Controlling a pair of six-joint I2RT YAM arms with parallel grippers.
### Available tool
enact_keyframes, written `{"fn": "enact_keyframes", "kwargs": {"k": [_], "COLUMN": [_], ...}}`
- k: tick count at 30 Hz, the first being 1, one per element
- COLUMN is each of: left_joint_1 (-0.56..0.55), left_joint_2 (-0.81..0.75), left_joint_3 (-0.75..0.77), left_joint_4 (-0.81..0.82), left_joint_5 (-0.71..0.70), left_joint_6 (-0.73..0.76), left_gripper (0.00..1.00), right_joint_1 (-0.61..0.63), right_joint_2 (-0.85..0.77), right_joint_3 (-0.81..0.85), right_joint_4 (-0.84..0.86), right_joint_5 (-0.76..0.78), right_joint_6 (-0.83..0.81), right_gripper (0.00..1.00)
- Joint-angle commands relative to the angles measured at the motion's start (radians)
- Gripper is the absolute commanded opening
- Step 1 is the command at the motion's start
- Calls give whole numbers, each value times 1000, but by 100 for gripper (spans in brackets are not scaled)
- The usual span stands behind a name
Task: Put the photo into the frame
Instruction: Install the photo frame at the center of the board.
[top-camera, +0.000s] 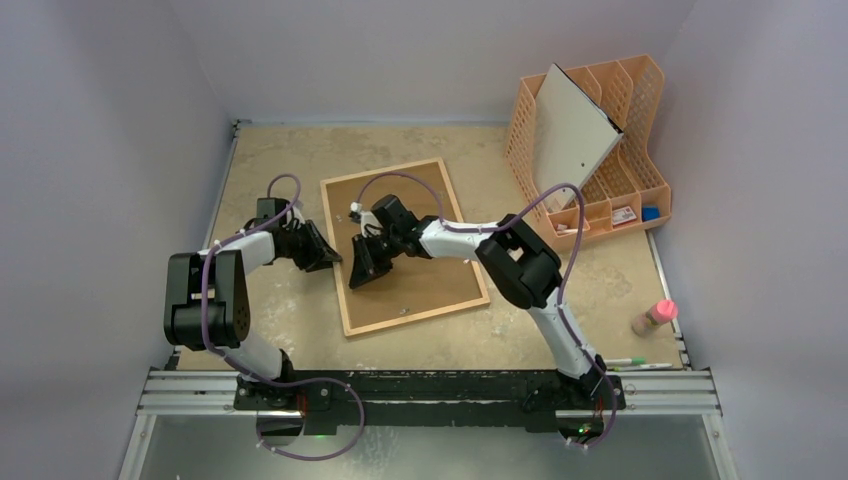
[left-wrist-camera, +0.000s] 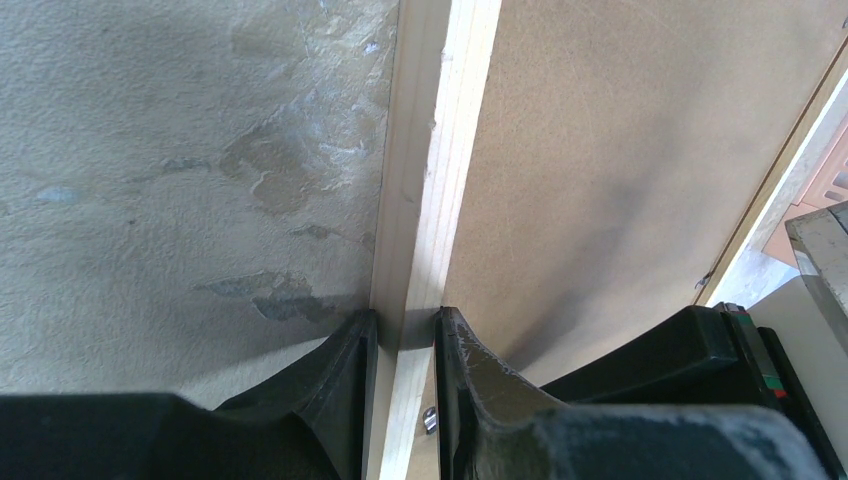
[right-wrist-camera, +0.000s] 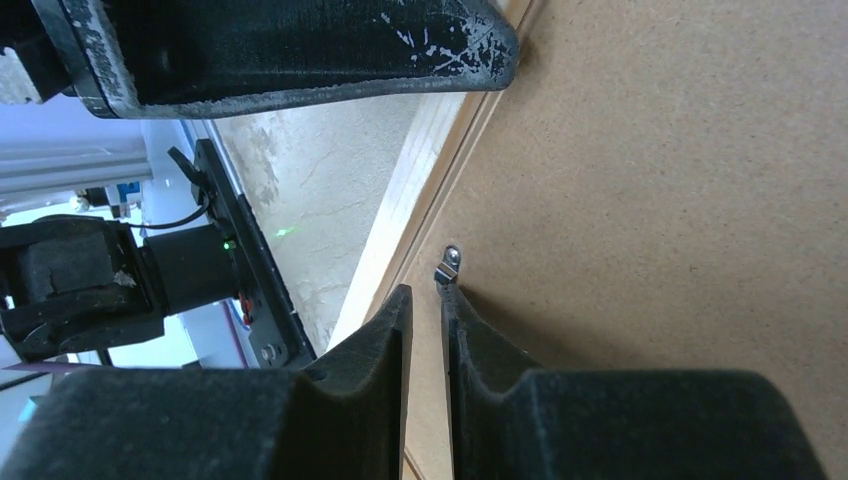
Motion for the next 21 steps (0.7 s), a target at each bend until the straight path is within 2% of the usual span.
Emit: {"fn": "enact_keyframes", "kwargs": {"k": [1,21], "left_joint_1": [-14,-16], "left_joint_2": [18,12], "left_joint_3": [-44,-57], "left_joint_4": [-77,-68], "left_joint_5": [14,23], "left_joint_6": [-8,-22], "left_gripper": [11,8], "right_joint_1": [19,27], "right_joint_2": [44,66], "right_joint_3": [21,4], "right_joint_4": [-21,138], "right_joint_5": [7,57], "right_joint_6": [0,50], "right_gripper": [21,22]}}
